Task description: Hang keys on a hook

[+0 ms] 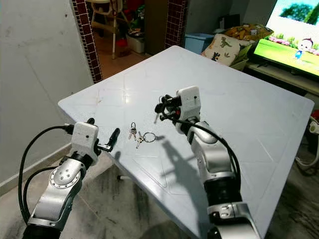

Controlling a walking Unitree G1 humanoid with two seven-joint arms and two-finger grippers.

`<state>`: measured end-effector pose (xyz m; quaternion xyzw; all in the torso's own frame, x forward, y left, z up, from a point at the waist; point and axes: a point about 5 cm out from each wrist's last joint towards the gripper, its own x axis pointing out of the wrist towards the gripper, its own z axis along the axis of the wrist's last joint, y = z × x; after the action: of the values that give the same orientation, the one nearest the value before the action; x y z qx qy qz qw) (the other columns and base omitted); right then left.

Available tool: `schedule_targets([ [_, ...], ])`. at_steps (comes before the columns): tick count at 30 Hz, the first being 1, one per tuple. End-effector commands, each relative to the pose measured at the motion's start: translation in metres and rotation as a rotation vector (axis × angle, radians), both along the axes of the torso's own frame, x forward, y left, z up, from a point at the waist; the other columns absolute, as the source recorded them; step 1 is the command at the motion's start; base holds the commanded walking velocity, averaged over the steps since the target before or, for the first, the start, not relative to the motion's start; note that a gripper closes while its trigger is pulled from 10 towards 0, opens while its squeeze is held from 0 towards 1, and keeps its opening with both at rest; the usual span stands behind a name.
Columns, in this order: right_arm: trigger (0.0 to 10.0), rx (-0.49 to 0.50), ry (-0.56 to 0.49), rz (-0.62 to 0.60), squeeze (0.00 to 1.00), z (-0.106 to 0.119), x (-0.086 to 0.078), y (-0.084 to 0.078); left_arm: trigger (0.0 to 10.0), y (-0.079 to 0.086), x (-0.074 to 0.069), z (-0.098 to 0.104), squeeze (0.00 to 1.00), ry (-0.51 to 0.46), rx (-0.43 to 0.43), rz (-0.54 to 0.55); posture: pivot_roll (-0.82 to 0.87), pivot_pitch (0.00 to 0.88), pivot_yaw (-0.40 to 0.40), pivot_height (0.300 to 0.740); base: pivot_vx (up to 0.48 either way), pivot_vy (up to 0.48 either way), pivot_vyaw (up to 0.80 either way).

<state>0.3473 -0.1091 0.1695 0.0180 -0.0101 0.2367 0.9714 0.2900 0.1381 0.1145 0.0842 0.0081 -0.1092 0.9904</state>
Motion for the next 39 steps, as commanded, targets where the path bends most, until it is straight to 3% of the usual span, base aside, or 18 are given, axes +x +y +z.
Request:
schedule_targets([
  [1, 10.0, 0.010, -0.053, -0.004, 0.00, 0.011, -0.004, 0.003, 10.0, 0.000, 0.004, 0.005, 0.00, -0.031, 0.015, 0.026, 0.05, 0.000, -0.004, 0.740, 0.000, 0.000, 0.00],
  [6, 10.0, -0.018, -0.128, -0.005, 0.00, 0.020, -0.011, 0.008, 10.0, 0.014, 0.009, 0.011, 0.00, -0.077, 0.061, 0.182, 0.05, 0.000, 0.004, 0.740, 0.000, 0.000, 0.00],
  [17, 10.0, -0.018, -0.118, -0.025, 0.00, 0.015, -0.021, 0.013, 10.0, 0.013, 0.007, 0.007, 0.00, -0.066, 0.069, 0.178, 0.05, 0.000, 0.014, 0.740, 0.000, 0.000, 0.05],
  [26, 10.0, -0.042, -0.090, -0.051, 0.00, 0.010, -0.020, 0.007, 10.0, 0.012, 0.005, 0.006, 0.00, -0.058, 0.067, 0.173, 0.05, 0.000, 0.009, 0.740, 0.000, 0.000, 0.38],
  [35, 10.0, -0.212, 0.012, -0.124, 0.00, -0.015, -0.020, -0.010, 10.0, 0.005, 0.004, -0.002, 0.00, -0.008, 0.043, 0.124, 0.04, 0.000, -0.006, 0.740, 0.000, 0.000, 0.00],
  [37, 10.0, -0.248, 0.075, -0.221, 1.00, -0.026, -0.019, -0.028, 10.0, -0.002, 0.000, -0.005, 0.00, 0.026, 0.006, 0.057, 0.04, 0.000, -0.011, 0.740, 0.000, 0.000, 0.00],
  [39, 10.0, -0.255, 0.088, -0.229, 1.00, -0.028, -0.020, -0.031, 10.0, -0.005, -0.001, -0.006, 0.00, 0.037, 0.000, 0.026, 0.04, 0.000, -0.011, 0.740, 0.000, 0.000, 0.00],
])
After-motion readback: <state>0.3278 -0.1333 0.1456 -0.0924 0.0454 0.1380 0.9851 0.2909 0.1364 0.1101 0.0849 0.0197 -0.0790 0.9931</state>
